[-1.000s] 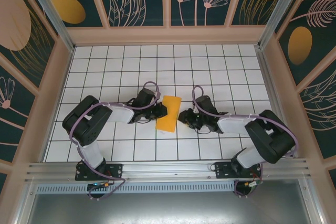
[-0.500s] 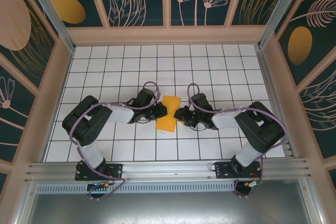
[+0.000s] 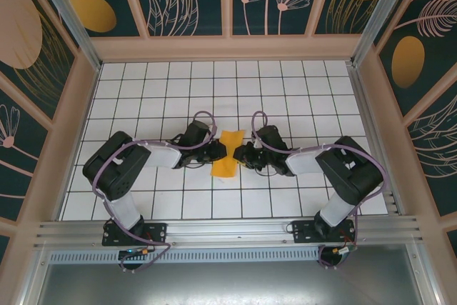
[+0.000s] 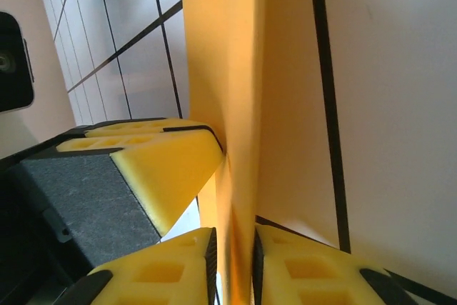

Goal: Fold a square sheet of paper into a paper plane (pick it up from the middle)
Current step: Turn over the paper at the center of the table.

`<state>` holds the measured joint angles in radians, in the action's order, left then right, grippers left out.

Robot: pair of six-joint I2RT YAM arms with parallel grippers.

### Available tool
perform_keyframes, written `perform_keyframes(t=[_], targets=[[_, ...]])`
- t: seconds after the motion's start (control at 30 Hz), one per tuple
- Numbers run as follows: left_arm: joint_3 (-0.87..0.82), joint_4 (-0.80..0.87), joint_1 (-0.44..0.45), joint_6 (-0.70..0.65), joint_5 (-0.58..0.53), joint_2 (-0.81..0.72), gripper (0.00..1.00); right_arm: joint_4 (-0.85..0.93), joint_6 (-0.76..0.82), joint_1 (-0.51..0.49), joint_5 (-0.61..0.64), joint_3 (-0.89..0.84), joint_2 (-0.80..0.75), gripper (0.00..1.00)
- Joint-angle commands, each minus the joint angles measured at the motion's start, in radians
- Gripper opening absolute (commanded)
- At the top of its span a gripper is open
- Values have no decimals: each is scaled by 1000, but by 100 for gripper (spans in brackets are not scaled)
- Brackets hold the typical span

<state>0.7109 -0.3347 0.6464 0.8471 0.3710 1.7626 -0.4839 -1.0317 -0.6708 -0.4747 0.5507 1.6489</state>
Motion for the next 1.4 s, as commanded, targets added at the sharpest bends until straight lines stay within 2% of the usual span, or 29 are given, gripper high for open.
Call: perform_keyframes(t=[0.0, 0.13, 0.23, 0.43, 0.57, 0.8, 0.9, 1.0, 1.13, 1.23, 1.37], targets=[[-11, 4, -4, 22, -11, -39, 15, -65, 8, -9, -26, -8, 28, 18], [-26, -10, -3, 38, -14, -108, 16, -75, 32, -8, -42, -3, 23, 7], [-47, -10, -4, 42, -47, -186, 19, -17, 69, -7, -40, 27, 7, 1], [-99, 39, -4, 20, -171, -375, 22, 228, 183, -7, 34, 101, -93, 0], [-142, 62, -3, -3, -283, -504, 23, 519, 301, -7, 184, 199, -198, 0], [-249, 45, -4, -20, -436, -698, 27, 998, 436, -49, 544, 418, -310, 0], [-290, 60, -4, -7, -514, -777, 30, 1218, 430, -114, 757, 536, -269, 0], [-337, 81, -4, 15, -599, -860, 33, 1492, 331, -200, 1016, 681, -169, 0], [-376, 123, -4, 33, -702, -958, 38, 1764, 196, -286, 1194, 823, 3, 0], [-382, 206, -3, 76, -782, -1023, 42, 1815, 148, -330, 1232, 876, 103, 0], [-411, 258, -3, 105, -854, -1140, 43, 1716, 192, -345, 1135, 892, 210, 0]])
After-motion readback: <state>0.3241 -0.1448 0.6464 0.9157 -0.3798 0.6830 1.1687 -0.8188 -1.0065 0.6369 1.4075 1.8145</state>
